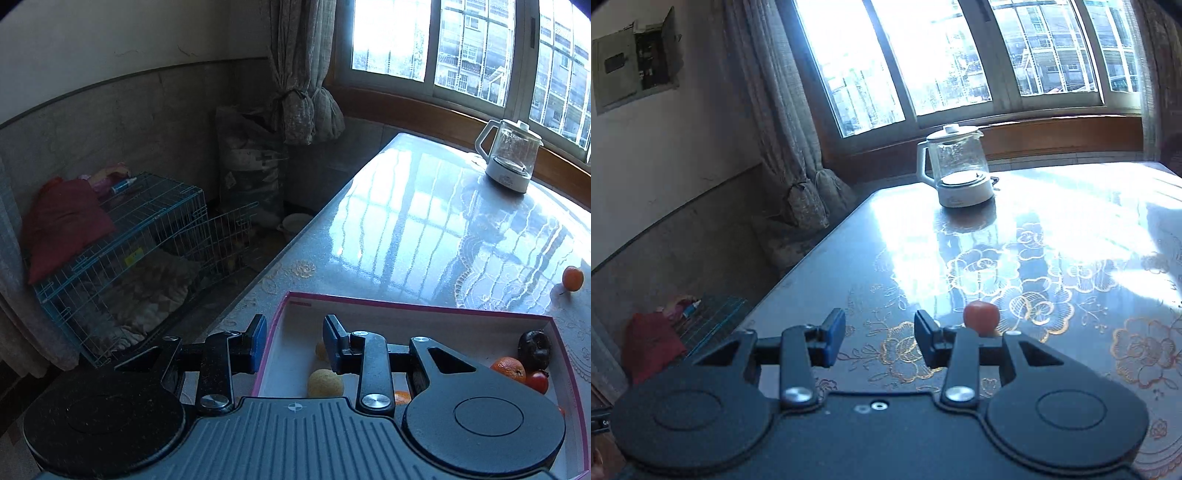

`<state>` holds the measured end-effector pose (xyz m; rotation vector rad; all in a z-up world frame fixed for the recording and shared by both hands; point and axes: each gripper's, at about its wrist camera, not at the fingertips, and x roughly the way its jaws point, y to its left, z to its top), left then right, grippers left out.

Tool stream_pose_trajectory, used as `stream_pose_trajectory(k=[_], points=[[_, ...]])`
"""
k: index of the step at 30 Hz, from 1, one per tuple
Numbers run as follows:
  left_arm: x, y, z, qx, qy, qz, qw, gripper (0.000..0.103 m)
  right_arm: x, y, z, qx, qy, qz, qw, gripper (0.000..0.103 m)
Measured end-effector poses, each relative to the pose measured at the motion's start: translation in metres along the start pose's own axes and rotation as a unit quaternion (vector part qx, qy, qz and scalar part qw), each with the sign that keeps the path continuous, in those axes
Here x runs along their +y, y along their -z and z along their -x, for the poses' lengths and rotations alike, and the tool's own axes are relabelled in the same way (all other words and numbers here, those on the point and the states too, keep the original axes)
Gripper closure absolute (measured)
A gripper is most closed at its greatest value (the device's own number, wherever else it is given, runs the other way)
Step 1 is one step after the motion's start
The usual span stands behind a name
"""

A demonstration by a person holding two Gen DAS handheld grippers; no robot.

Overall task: Organize fruits
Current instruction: 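Move the left gripper to the last orange and close on it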

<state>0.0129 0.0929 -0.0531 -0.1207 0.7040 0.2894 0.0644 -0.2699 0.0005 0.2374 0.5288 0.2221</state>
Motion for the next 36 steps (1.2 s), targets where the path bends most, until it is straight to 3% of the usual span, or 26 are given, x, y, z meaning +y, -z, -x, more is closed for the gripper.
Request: stream_pose_trajectory(k=[1,3,5,9,10,12,13,17,22,28,36], points=[[-0.003,-0.001,0.001,-0.001,0.003,-0.003,1.0000,0.069,-0.007,0.001,0.004,-0.003,0.006,-0.009,1.000,0.061],[-0.012,-0.004,0.002,-0.001,0.011,-0.011,0.9999,0.069,-0.017,0.005,0.009,-0.007,0.019,-0.019,1.000,0.049],[-0.028,-0.012,0.005,-0.006,0.029,-0.026,0.9992,0.069,-0.023,0.011,0.013,-0.012,0.030,-0.023,0.999,0.027],[-0.085,-0.031,0.008,-0.017,0.076,-0.073,0.9943,0.068,-0.030,0.021,0.028,-0.020,0.041,-0.027,0.999,0.021],[-0.103,-0.035,0.009,-0.025,0.088,-0.083,0.9924,0.058,-0.033,0.022,0.031,-0.022,0.046,-0.031,0.998,0.018],[-0.147,-0.042,0.011,-0.047,0.103,-0.108,0.9877,0.032,-0.040,0.022,0.040,-0.028,0.053,-0.039,0.997,0.017],[-0.167,-0.044,0.012,-0.061,0.107,-0.118,0.9853,0.029,-0.044,0.023,0.046,-0.030,0.059,-0.041,0.997,0.015],[-0.251,-0.049,0.004,-0.067,0.133,-0.165,0.9749,0.028,-0.063,0.027,0.074,-0.047,0.088,-0.045,0.994,0.010],[-0.332,-0.039,-0.030,-0.026,0.113,-0.188,0.9753,0.027,-0.093,0.030,0.099,-0.054,0.109,-0.067,0.990,0.010],[-0.382,-0.027,-0.052,-0.022,0.084,-0.188,0.9783,0.027,-0.123,0.037,0.113,-0.047,0.117,-0.092,0.988,0.010],[-0.402,-0.017,-0.066,-0.024,0.071,-0.172,0.9823,0.027,-0.141,0.040,0.114,-0.039,0.097,-0.124,0.987,0.010]])
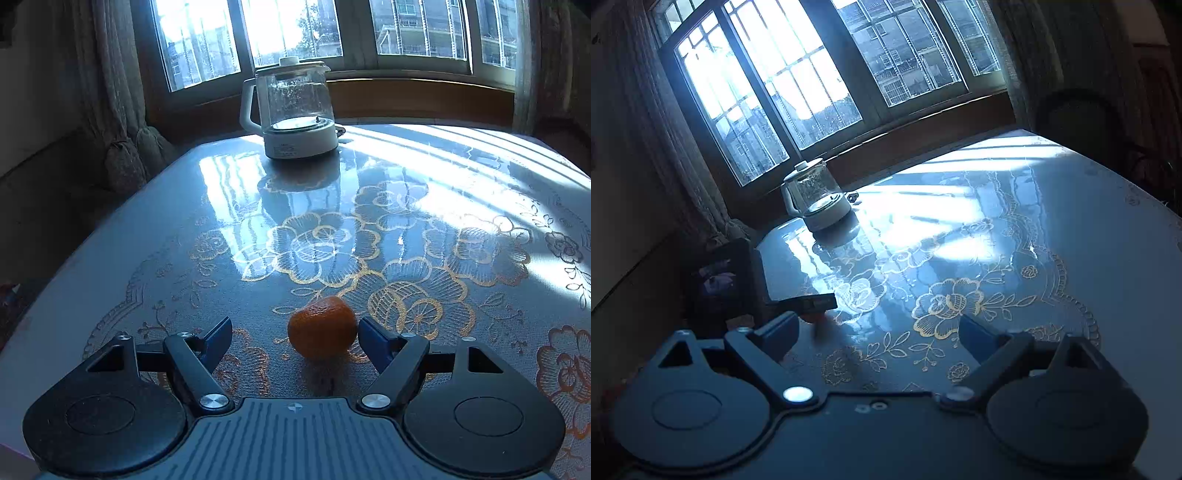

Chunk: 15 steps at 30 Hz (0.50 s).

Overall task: Organize fruits
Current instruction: 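Move the left gripper to the last orange and close on it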

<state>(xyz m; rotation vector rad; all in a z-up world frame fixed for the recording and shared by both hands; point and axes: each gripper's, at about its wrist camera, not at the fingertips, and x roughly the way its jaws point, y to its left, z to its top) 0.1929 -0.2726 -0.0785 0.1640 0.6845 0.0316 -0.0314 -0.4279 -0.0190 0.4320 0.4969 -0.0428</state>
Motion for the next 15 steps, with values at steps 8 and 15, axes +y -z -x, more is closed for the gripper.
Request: stream_pose_trajectory(k=[8,15], points=[[-0.005,0.001,-0.015,0.002,-0.004,0.009,1.0000,0.036,-0.003,-0.001,-0.005,0.007,-0.010,-0.004,1.000,0.010],[-0.015,-0.003,-0.018,-0.004,0.005,-0.012,0.9999,0.061,-0.006,-0.001,-0.009,0.011,-0.012,-0.007,1.000,0.010]])
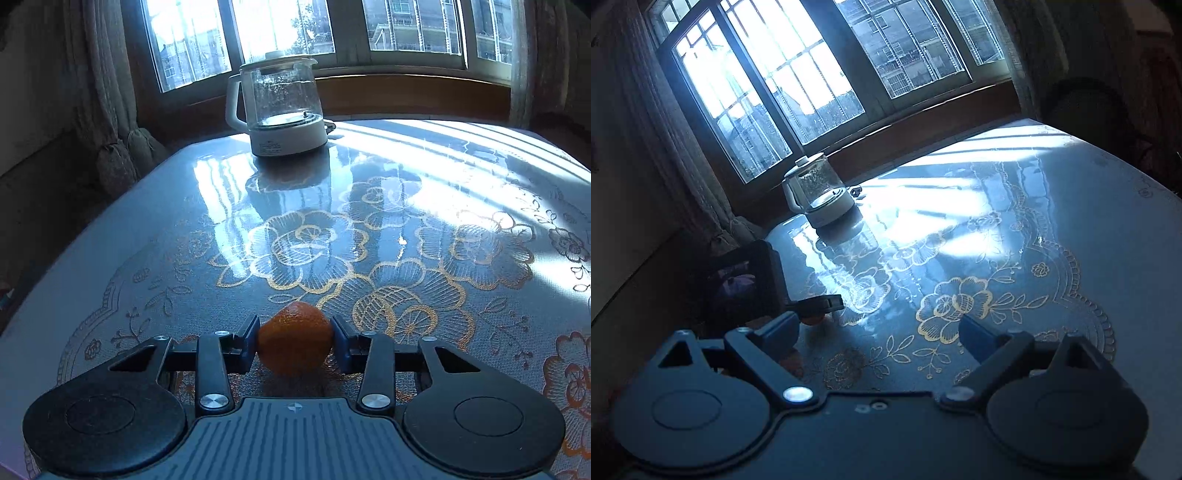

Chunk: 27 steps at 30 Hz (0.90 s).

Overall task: Organize fruits
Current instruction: 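Move the left gripper to the last orange and close on it, then carry the orange into the tray and open the left gripper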

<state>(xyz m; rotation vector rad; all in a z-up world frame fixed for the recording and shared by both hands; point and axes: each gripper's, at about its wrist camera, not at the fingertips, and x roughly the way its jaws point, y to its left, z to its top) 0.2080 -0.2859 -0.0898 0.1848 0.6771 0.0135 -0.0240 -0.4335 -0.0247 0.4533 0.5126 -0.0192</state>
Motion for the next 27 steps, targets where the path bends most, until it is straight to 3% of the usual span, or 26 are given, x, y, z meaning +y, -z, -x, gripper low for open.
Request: stream_pose_trajectory(k=[6,16,27], points=[[-0.002,-0.001,0.001,-0.003,-0.005,-0.003,1.0000,0.062,-0.004,-0.003,0.000,-0.003,0.006,-0.006,1.000,0.009],[0.012,-0.006,0.000,0.024,0.029,0.039,0.9985,0.063,0.000,-0.003,0.004,-0.009,0.009,-0.009,1.000,0.009],[0.036,-0.011,0.028,0.016,0.043,0.061,0.9971,0.063,0.010,-0.002,0.014,-0.017,0.006,-0.006,1.000,0.009]])
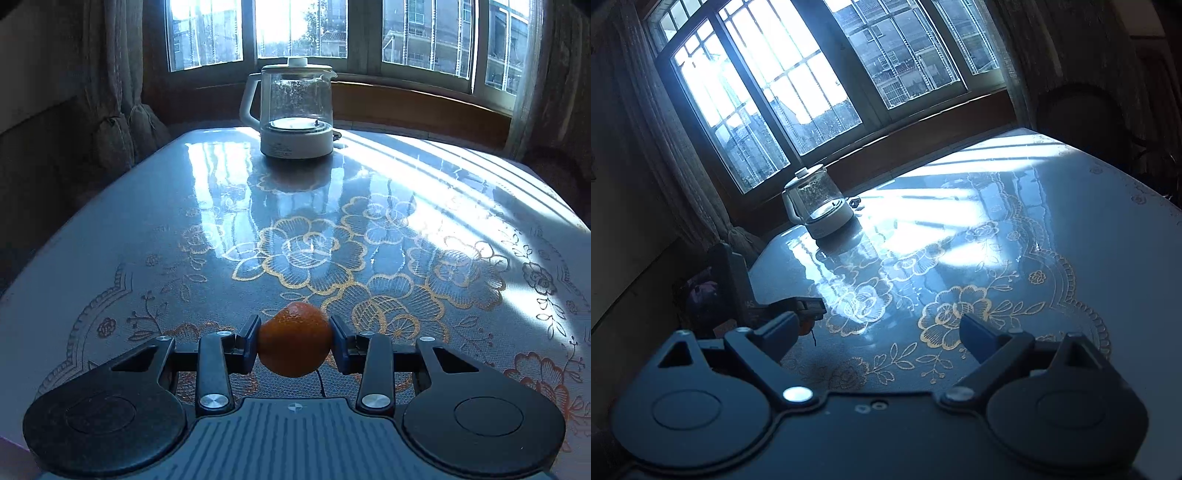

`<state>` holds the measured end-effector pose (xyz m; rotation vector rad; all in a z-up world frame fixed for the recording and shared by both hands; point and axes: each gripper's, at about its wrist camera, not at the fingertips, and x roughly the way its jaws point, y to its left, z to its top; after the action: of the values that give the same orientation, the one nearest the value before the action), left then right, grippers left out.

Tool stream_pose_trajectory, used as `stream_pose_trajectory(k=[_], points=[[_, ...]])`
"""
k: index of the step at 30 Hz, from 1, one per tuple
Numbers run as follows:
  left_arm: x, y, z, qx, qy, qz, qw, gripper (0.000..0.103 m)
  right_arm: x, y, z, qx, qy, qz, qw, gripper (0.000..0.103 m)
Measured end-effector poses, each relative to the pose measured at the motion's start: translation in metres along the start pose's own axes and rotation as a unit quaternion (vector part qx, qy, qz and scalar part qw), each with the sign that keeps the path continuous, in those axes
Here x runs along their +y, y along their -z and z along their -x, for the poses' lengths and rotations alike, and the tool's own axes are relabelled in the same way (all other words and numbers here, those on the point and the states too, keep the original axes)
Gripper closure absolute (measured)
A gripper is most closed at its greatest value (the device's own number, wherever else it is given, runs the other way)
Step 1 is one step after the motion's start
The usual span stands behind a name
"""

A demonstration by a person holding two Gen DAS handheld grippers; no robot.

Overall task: Organize fruits
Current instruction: 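Carry the orange into the tray and open the left gripper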

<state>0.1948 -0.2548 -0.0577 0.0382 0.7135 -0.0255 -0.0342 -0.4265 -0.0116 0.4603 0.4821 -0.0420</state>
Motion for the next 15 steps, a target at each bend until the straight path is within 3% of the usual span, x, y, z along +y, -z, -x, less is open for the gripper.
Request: stream_pose_trajectory(k=[8,15], points=[[0.048,0.003,0.055,-0.014,0.024,0.027,0.9993,0.063,0.025,0.002,0.010,-0.006,-0.016,0.016,1.000,0.009],[0.123,0.040,0.114,-0.020,0.030,0.041,0.9985,0.063,0.060,0.016,0.007,0.008,-0.044,0.031,0.999,0.009]])
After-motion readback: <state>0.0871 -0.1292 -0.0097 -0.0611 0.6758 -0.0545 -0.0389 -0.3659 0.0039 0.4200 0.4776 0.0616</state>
